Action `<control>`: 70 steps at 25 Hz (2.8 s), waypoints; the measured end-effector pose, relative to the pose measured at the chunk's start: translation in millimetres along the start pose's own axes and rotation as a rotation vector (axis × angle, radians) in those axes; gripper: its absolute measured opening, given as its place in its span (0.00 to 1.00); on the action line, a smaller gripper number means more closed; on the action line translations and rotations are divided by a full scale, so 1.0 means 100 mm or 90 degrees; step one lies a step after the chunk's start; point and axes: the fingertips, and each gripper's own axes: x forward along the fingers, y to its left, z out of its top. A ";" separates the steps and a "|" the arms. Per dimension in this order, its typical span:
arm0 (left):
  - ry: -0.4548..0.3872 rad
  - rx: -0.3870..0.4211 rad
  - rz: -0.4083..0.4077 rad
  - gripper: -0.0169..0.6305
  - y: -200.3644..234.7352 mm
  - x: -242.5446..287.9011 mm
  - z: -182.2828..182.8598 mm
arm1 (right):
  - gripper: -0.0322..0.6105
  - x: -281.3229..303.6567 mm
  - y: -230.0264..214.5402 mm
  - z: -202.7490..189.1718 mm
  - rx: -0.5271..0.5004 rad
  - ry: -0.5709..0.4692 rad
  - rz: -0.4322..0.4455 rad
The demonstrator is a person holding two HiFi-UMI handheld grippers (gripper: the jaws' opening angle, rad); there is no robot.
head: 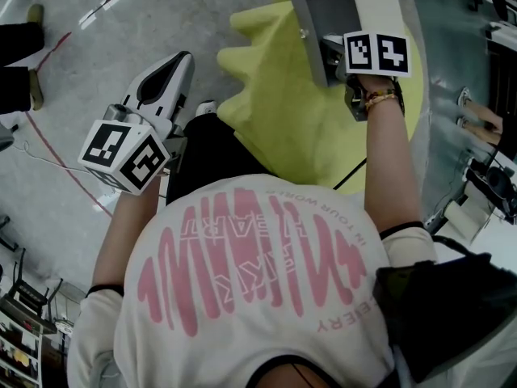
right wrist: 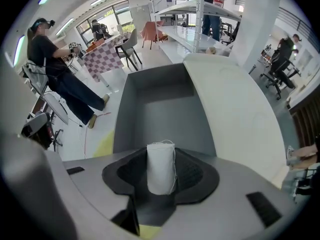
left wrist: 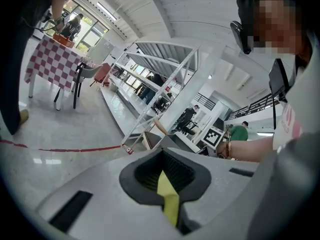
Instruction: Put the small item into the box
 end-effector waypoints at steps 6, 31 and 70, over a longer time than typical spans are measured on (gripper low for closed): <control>-0.003 -0.002 0.004 0.04 0.00 -0.03 0.02 | 0.32 -0.03 -0.04 0.01 0.005 -0.001 -0.003; -0.027 0.000 0.032 0.04 0.09 -0.21 -0.01 | 0.35 0.02 -0.06 -0.02 -0.020 0.028 -0.016; -0.109 0.044 0.122 0.04 0.00 -0.74 0.18 | 0.45 -0.18 -0.08 0.09 0.099 -0.074 -0.001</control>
